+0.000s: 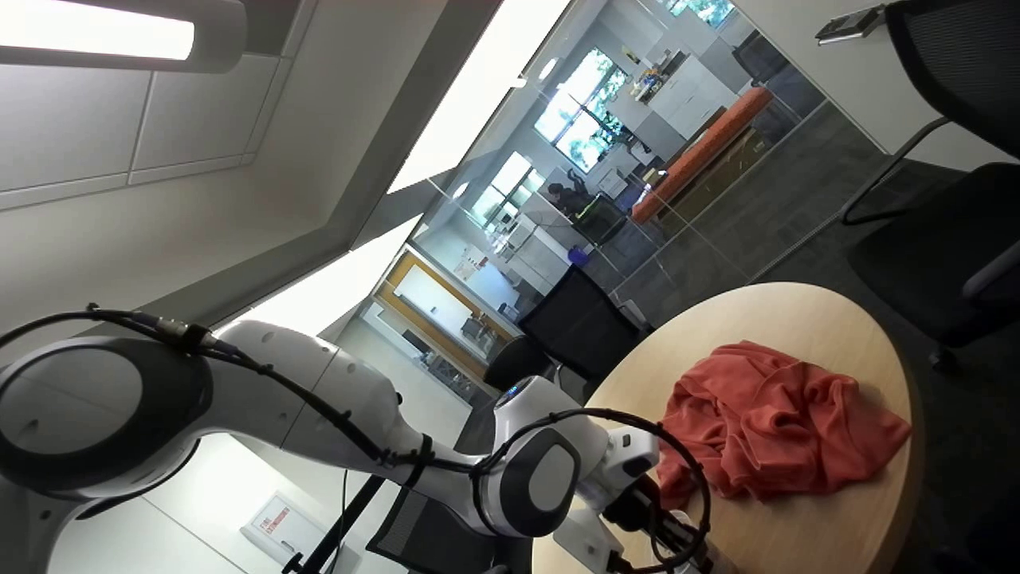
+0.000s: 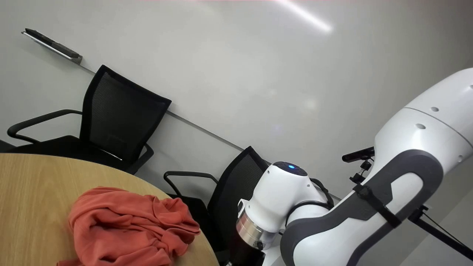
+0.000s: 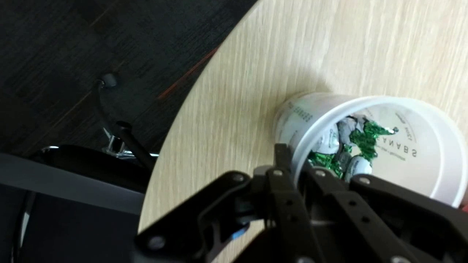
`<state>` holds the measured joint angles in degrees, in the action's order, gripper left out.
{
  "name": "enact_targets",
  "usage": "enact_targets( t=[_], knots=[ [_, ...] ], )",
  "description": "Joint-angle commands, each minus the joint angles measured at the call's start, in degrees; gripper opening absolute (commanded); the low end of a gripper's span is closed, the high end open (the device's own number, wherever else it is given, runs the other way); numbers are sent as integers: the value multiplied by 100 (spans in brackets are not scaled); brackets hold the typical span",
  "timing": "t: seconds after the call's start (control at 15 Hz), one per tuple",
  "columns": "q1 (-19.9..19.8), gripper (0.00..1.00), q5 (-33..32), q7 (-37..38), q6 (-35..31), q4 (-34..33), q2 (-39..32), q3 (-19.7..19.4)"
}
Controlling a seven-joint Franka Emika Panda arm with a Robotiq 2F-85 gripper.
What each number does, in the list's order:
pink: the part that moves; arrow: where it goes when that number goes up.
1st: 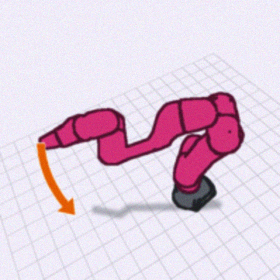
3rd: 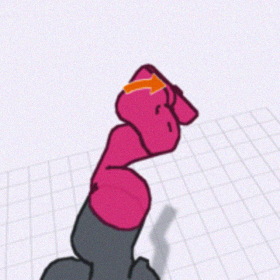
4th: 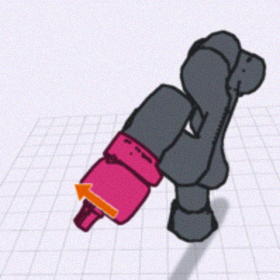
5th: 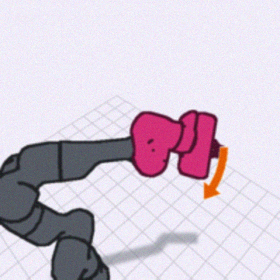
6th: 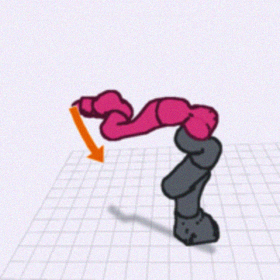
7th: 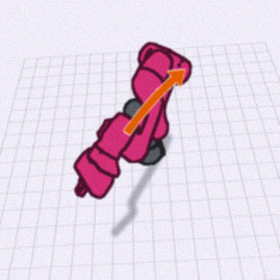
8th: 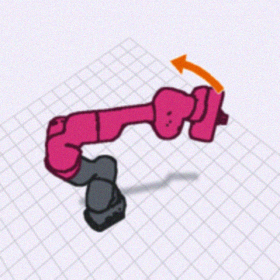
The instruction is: Pour the sweets in the cup onto the table
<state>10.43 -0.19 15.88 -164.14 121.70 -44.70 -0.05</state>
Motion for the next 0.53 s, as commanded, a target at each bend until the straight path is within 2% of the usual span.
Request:
enact_targets(
  t=[0.0, 0.27, 0.47],
  knots=[
    [-92, 1, 76, -370, 167, -11, 157, 124],
    [250, 1, -145, -426, 382, -49, 411, -152],
    [833, 1, -542, -149, 688, -209, 552, -662]
  ],
)
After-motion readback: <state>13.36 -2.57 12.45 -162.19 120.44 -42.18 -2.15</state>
